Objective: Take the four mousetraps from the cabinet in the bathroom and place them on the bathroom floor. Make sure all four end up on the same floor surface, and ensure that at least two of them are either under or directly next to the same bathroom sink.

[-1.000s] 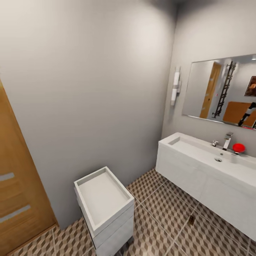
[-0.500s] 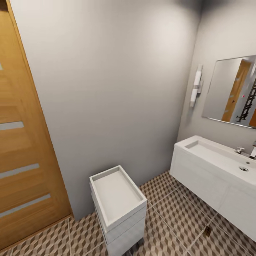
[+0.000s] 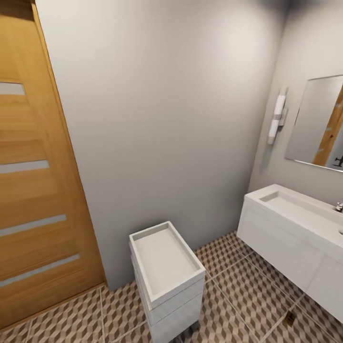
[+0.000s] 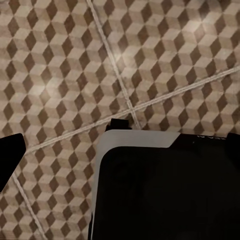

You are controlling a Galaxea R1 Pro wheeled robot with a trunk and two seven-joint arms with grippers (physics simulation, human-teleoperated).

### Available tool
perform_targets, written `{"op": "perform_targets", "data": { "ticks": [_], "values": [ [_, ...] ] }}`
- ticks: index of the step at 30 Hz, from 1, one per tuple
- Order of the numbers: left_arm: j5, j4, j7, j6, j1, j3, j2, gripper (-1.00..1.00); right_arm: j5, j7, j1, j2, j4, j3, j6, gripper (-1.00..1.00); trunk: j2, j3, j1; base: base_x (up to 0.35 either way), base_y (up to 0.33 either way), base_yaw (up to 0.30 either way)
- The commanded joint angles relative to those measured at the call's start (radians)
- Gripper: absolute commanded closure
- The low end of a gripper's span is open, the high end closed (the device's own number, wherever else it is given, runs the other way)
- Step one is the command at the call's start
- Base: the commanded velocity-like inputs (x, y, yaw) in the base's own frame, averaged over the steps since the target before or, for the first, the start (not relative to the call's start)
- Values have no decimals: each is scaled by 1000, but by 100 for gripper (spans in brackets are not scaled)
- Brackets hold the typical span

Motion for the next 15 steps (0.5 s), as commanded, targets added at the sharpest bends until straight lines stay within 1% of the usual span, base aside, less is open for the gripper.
{"op": "perform_targets", "data": {
  "ticks": [1, 5, 15],
  "values": [
    [9, 1, 0, -3, -1, -8, 0, -100, 6, -5, -2, 0, 3, 6, -2, -100, -1, -2, 0, 0, 0, 179],
    [11, 1, 2, -2, -1, -8, 0, -100, 6, -5, -2, 0, 3, 6, -3, -100, -1, -2, 0, 0, 0, 233],
    [12, 0, 12, 2, -1, -9, 0, -100, 6, -5, -2, 0, 3, 6, -3, -100, -1, -2, 0, 0, 0, 279]
  ]
}}
